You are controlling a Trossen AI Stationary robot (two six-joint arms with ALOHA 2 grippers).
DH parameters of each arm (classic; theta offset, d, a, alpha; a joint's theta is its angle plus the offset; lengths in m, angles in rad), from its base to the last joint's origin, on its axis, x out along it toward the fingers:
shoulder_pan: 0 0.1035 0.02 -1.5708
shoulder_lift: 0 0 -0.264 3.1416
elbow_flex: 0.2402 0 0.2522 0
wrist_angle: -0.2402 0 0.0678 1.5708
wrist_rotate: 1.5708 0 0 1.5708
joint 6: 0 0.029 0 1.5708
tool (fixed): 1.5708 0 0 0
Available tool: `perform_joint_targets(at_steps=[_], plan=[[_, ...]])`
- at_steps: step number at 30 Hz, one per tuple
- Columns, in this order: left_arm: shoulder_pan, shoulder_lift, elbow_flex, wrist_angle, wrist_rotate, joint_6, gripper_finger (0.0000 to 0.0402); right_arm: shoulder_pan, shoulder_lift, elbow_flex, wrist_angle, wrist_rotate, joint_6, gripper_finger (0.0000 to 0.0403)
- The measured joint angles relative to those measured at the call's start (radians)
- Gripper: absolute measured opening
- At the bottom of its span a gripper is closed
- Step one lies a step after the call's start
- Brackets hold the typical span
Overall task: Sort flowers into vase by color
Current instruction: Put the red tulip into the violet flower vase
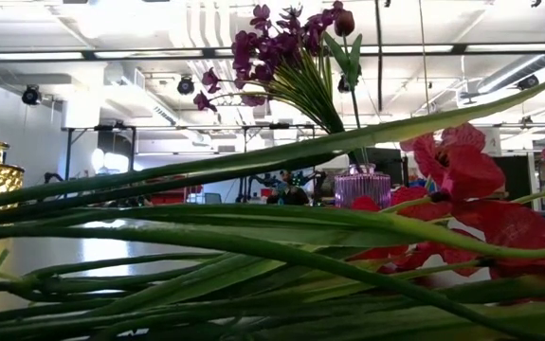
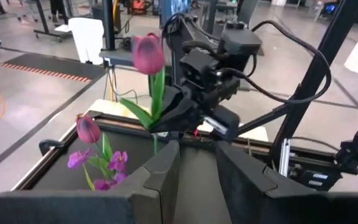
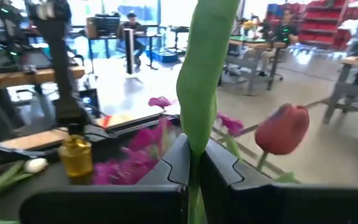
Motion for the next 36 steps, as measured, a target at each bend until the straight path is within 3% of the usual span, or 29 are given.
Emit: perform_joint_targets(at_steps=[8,21,36], plan=[[0.0,0.016,0.0,-0.019,-0.003,-0.003,0.0092,-0.101,0.011,-0.151,0.206,-0.001,-0.018,0.0012],[0.0,0.016,-0.001,-0.024,-0.005,-0.032,0.0092,-0.169,0.03,-0.178,0.203,-0.008,0.058,0.0012],[0.0,0.016,-0.002,-0.043,-0.005,-0.033,0.0092,-0.172,0.098,-0.179,0.196,-0.011,0.216,0.0012]])
